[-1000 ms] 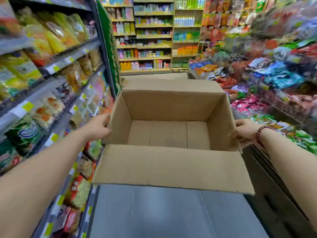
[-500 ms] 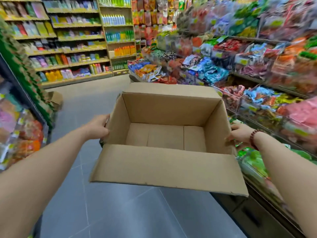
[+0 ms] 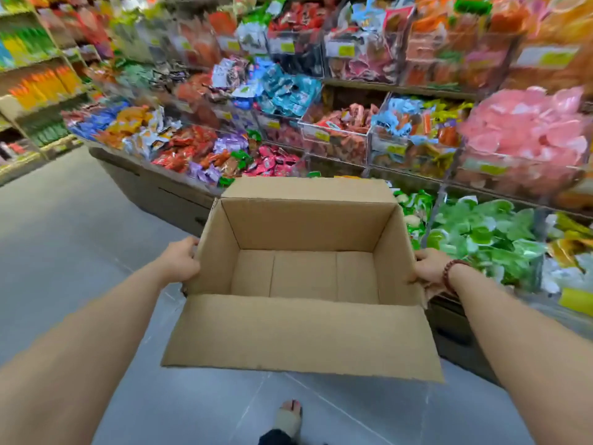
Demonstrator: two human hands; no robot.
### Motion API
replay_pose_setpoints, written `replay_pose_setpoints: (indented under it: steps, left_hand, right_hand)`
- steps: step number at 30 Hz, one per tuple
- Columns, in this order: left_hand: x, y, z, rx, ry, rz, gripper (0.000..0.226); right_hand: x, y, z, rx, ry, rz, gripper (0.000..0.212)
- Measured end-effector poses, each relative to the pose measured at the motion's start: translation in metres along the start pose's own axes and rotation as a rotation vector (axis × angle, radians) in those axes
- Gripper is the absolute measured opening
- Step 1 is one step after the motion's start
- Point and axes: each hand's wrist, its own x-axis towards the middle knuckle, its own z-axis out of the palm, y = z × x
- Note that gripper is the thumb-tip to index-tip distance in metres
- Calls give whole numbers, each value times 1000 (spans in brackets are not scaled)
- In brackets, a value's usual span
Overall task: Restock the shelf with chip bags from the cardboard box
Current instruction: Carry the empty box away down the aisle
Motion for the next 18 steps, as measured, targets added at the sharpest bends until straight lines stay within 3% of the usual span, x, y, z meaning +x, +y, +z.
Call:
replay_pose_setpoints:
  steps: [5,12,18]
  left_hand:
    - [97,11,14,80,-166,62,37]
    - [161,23,82,199,-373,141,43]
    - [183,-4,155,214,-398,107,38]
  right_hand:
    - [24,22,37,65,50,155,29]
    - [39,83,87,141,134,343,29]
    - [59,128,136,164,142,415,42]
